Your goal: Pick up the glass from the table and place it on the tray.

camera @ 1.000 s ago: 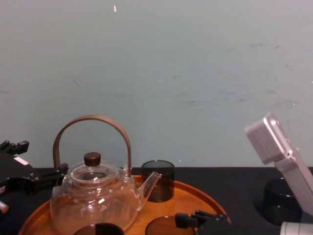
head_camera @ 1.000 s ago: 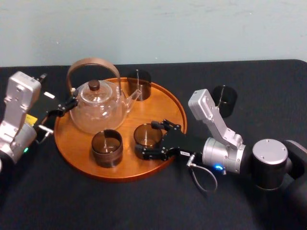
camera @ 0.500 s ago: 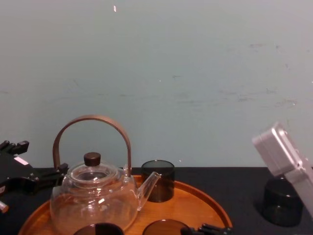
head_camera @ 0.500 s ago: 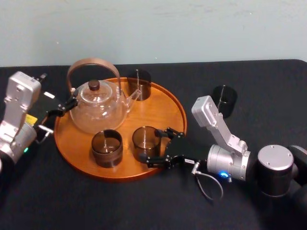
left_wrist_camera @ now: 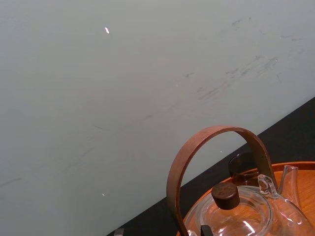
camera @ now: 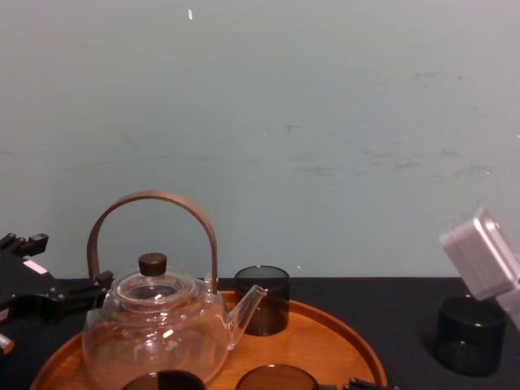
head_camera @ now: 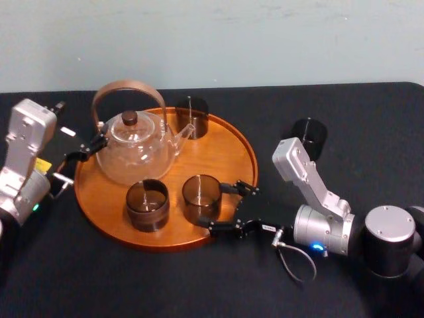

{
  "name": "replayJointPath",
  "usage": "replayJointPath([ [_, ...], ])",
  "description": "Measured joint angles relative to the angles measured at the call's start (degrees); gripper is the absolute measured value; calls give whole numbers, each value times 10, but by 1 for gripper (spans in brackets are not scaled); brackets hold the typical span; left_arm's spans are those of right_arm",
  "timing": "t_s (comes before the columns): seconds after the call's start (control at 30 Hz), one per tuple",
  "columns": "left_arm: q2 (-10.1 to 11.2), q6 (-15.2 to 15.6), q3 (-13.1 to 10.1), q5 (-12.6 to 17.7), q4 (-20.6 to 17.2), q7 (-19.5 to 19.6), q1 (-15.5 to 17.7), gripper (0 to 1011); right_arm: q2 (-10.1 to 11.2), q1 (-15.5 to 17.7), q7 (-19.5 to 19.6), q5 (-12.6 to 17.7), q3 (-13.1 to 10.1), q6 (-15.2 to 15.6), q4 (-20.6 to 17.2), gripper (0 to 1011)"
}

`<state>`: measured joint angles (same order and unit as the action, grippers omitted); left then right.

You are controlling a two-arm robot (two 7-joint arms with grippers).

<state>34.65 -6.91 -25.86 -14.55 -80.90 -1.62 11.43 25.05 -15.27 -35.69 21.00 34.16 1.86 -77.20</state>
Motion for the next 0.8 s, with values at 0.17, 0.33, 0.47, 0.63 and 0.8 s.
replayJointPath([
  [0.17,0,0,0,0,0,0,0,1009,7,10,4,0,-2,2,-13,1002],
  [0.33,0,0,0,0,0,0,0,1010,21,28,12,1,-9,4,-36,1002],
  [0.47,0,0,0,0,0,0,0,1009,34,46,20,5,-19,6,-53,1002],
  [0.63,0,0,0,0,0,0,0,1010,52,70,33,14,-39,6,-72,1002],
  [0.8,0,0,0,0,0,0,0,1010,65,90,42,22,-59,2,-82,1002],
])
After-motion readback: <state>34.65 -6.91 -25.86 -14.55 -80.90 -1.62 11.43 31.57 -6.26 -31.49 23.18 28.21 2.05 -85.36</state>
